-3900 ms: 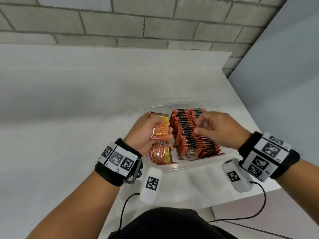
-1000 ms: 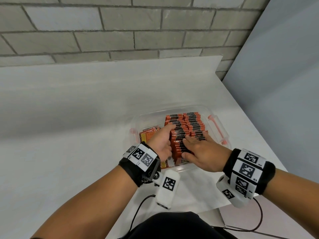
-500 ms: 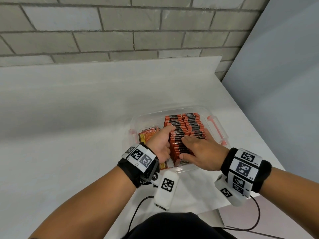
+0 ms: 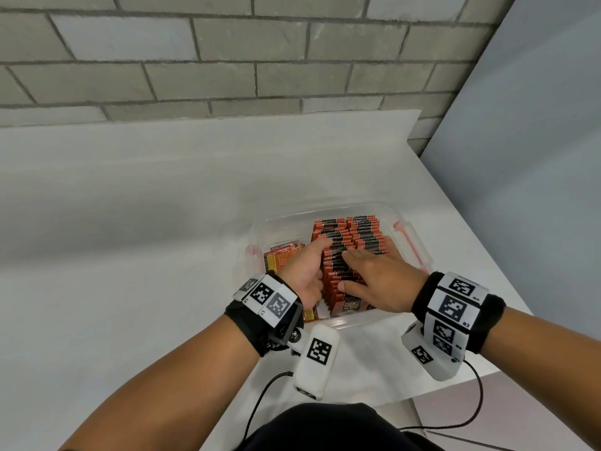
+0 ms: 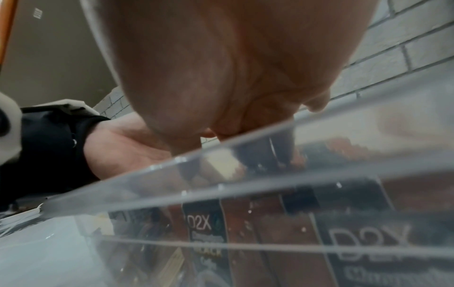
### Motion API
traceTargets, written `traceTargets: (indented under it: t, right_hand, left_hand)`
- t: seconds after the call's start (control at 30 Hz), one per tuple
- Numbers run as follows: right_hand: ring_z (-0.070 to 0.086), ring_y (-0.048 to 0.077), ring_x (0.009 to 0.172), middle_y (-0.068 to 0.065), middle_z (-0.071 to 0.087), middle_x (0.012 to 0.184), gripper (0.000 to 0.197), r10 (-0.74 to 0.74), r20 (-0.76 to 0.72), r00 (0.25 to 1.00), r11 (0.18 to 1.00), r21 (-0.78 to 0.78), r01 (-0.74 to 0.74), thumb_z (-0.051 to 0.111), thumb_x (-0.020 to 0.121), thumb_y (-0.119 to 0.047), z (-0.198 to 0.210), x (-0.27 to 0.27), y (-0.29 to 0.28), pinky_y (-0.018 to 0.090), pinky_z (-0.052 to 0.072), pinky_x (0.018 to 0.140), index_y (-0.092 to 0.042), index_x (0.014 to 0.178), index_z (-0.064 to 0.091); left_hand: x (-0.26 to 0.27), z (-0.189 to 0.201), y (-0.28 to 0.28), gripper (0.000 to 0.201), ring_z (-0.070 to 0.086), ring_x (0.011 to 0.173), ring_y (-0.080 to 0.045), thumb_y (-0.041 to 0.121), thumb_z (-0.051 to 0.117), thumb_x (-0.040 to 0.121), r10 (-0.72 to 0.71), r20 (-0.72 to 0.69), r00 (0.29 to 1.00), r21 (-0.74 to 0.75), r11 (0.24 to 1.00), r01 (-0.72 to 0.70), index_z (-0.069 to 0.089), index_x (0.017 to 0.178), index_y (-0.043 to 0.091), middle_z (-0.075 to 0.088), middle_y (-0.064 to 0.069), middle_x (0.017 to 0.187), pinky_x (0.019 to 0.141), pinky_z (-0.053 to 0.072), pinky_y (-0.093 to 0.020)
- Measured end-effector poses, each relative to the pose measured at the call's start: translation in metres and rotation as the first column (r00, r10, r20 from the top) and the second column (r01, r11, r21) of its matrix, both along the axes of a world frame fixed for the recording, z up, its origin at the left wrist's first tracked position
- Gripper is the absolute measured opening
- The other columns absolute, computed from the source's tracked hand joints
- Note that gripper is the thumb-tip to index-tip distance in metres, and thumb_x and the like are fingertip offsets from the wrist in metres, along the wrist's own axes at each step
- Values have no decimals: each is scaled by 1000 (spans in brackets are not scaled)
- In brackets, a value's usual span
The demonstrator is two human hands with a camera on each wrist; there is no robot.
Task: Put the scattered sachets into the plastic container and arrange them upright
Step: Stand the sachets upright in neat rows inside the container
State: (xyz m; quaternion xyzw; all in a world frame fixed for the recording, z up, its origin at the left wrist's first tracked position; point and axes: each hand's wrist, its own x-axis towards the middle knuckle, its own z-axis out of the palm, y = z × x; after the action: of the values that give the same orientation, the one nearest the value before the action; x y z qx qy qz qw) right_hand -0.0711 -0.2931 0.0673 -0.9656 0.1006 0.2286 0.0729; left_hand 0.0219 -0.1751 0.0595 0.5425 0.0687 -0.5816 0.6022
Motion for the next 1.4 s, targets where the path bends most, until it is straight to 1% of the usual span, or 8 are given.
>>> traceTargets:
  t: [0.27,0.37,0.47,0.67,0.97,1.1,1.2,1.4]
  right_hand:
    - [14,18,146,2,20,157,65,-24,-13,1000,1000,6,24,32,98,-50,3,2,-2,52,-10,114,-14,150,18]
    - [43,19,128,-1,49,138,43,-59,166,984,990,136,36,43,98,-33,7,-3,-10,49,17,116,-17,139,42]
    - [54,14,96,-6,57,103,23,-73,204,976,982,187,34,59,91,-26,14,-10,-15,29,45,85,-19,113,60]
    - [44,1,58,-14,47,65,20,-51,65,997,972,234,35,75,78,-24,10,-10,-10,15,29,52,-22,81,55]
    - [46,3,58,-12,50,65,32,-71,62,995,981,187,59,71,80,-21,1,-2,-7,19,33,54,-28,66,43]
    - [52,5,58,-10,57,65,21,-158,123,980,945,308,114,67,85,-19,10,-9,-8,21,43,58,-25,71,52]
    - [59,2,66,-9,65,76,7,-188,160,969,931,344,124,60,88,-13,19,-15,-5,18,49,64,-20,87,64]
    - [52,-9,76,-20,59,93,18,-12,105,994,926,375,-29,56,92,-22,26,-6,21,7,41,70,-22,108,64]
  left_hand:
    - [1,-1,0,29,65,83,-22,40,48,97,0,-8,1000,-32,999,-1,61,94,14,68,-11,94,61,50,-30]
    - [2,0,2,29,64,82,-23,38,47,97,2,-10,1000,-61,998,-3,60,93,12,67,-10,91,65,52,-32]
    - [3,0,4,31,63,83,-24,38,45,97,-30,0,1000,-66,997,30,60,90,12,66,-11,90,69,50,-33]
    - [5,-3,5,35,50,120,-41,44,43,97,-86,-27,996,-5,996,86,56,92,12,62,-18,110,108,21,-64]
    - [9,-4,9,35,63,101,-31,40,46,97,-17,-26,1000,-86,996,14,56,113,10,66,-15,106,78,50,-47]
    - [25,4,32,42,58,116,-31,29,48,96,137,96,986,-191,975,-117,48,131,6,58,-23,122,96,50,-39]
    - [52,8,61,35,69,92,-25,27,49,93,246,168,955,-297,936,-189,57,119,5,69,-19,109,75,58,-29]
    - [101,-4,99,19,46,49,-10,22,50,92,346,333,877,-158,937,-310,67,96,14,61,0,72,41,31,-17]
